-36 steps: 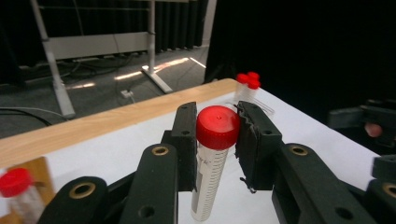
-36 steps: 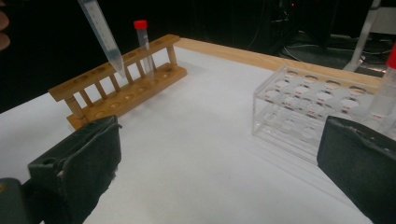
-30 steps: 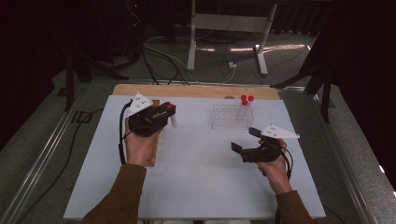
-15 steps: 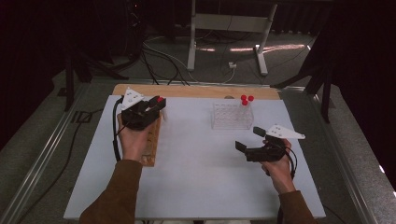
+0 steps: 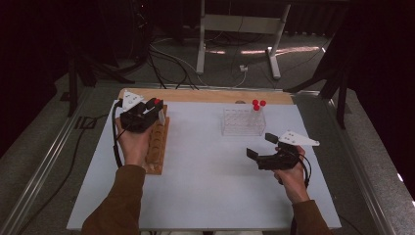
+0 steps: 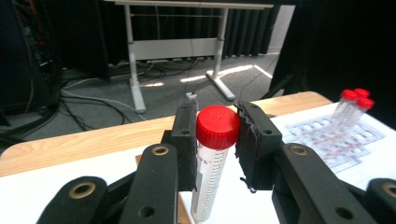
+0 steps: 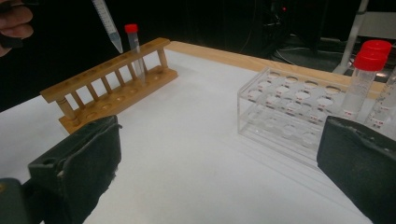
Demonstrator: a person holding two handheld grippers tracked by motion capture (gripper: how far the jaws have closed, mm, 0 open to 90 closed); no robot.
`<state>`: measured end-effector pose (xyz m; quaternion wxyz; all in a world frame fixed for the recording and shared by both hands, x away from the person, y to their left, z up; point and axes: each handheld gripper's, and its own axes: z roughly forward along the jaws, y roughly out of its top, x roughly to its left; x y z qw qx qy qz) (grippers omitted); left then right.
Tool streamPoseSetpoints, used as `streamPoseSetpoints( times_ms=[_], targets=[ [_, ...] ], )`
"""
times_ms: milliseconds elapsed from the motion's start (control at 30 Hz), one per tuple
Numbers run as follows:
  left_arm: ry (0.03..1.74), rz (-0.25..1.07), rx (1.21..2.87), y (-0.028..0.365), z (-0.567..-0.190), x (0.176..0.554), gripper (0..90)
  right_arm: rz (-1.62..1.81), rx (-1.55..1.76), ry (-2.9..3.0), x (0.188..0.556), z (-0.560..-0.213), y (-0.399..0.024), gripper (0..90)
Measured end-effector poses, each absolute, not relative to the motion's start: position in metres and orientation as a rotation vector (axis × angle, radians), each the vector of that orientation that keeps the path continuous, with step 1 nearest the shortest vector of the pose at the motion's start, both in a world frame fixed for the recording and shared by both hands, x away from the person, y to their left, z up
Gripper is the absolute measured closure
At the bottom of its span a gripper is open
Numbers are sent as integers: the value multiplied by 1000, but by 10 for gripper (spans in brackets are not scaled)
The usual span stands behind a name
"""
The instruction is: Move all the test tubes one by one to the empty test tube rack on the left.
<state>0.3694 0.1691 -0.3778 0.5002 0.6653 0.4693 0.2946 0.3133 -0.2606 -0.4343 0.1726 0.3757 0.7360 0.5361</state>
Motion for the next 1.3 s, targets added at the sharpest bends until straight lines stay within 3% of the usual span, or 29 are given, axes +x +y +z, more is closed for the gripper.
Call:
streamPoseSetpoints(
  times_ms=[1300],
  targets=[
    [1297, 629, 1665, 177, -436, 382, 705, 1525, 1052, 2113, 313, -436, -258, 0]
  ],
)
